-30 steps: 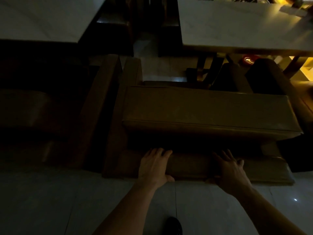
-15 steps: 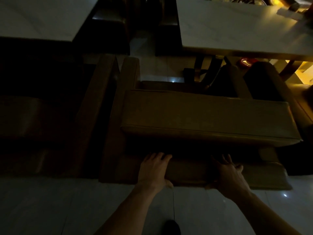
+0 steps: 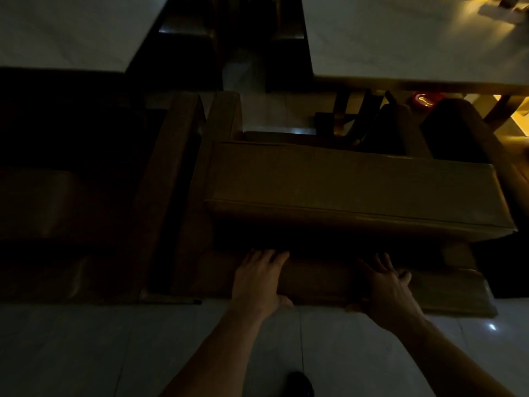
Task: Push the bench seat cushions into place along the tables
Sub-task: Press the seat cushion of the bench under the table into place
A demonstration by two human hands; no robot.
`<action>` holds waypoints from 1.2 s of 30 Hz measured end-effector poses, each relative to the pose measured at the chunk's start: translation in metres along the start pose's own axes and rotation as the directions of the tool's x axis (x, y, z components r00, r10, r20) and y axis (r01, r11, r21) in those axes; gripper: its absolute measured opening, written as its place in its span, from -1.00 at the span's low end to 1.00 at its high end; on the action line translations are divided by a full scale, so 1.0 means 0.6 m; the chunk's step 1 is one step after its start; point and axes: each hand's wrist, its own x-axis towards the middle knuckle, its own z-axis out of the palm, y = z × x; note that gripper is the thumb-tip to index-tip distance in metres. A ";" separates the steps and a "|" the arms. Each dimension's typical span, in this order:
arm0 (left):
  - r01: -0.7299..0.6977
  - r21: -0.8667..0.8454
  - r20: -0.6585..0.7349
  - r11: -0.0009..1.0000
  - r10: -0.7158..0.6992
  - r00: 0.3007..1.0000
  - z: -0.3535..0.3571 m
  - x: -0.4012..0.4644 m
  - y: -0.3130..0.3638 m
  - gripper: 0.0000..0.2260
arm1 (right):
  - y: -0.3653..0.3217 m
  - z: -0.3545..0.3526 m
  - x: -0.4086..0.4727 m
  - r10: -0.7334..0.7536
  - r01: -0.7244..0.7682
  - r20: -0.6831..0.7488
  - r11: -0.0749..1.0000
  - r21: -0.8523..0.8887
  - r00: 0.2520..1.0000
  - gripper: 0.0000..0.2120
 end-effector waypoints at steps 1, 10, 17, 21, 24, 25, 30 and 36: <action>0.003 -0.001 0.000 1.000 -0.003 1.000 0.000 -0.001 0.000 -0.08 | 0.000 0.000 -0.002 -0.003 0.003 0.003 1.000 0.000 1.000 0.14; 0.011 -0.001 -0.006 1.000 -0.011 1.000 -0.001 -0.008 0.008 -0.06 | -0.002 0.004 -0.012 -0.030 0.031 -0.068 0.999 0.014 0.997 0.09; 0.035 0.013 0.001 0.999 -0.035 0.999 -0.008 -0.013 0.020 -0.07 | 0.000 0.010 -0.017 -0.029 0.030 -0.105 1.000 0.010 0.994 0.04; 0.042 0.014 -0.014 0.999 -0.042 0.999 -0.011 -0.016 0.024 -0.08 | 0.000 0.012 -0.019 -0.030 0.030 -0.117 1.000 0.003 0.993 0.05; 0.050 -0.002 0.002 0.999 -0.050 0.999 -0.015 -0.018 0.028 -0.09 | 0.001 0.016 -0.019 -0.020 0.019 -0.112 1.000 -0.006 0.993 0.06; 0.049 -0.005 -0.007 0.999 -0.049 0.999 -0.015 -0.019 0.029 -0.09 | 0.001 0.018 -0.017 -0.015 0.014 -0.113 1.000 -0.009 0.993 0.06; 0.047 -0.015 -0.001 0.999 -0.047 0.999 -0.012 -0.017 0.021 -0.11 | -0.003 0.018 -0.014 0.003 -0.005 -0.085 1.000 -0.025 0.996 0.08; 0.022 -0.024 -0.002 0.999 -0.022 1.000 0.003 -0.012 0.009 -0.09 | -0.007 0.009 -0.013 0.011 -0.012 -0.029 0.999 -0.037 1.000 0.14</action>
